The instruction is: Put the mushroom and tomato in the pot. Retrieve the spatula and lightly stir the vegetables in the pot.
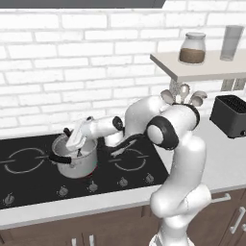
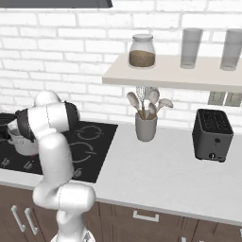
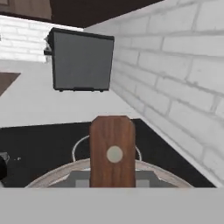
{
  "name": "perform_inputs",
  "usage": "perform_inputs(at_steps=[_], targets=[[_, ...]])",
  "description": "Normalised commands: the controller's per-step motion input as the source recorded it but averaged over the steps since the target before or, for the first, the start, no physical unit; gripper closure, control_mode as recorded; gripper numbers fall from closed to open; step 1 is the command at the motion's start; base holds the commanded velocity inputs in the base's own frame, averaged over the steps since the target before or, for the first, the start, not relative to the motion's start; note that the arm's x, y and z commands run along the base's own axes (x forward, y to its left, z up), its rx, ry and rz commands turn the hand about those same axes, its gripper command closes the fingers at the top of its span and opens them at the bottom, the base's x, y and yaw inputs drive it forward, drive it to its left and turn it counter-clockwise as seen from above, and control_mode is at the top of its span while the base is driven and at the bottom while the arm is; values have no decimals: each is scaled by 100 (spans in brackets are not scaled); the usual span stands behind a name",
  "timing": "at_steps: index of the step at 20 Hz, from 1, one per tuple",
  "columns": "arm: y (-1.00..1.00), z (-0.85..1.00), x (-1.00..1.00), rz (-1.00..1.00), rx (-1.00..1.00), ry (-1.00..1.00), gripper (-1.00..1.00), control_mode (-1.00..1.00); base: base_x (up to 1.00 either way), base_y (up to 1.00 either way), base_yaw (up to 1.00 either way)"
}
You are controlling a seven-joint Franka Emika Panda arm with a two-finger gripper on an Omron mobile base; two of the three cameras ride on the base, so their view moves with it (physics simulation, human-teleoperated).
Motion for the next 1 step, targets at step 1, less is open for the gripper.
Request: perform_inputs(at_steps=[1], targets=[[-38,10,0,7,3,-13,100,-100,0,0,0]])
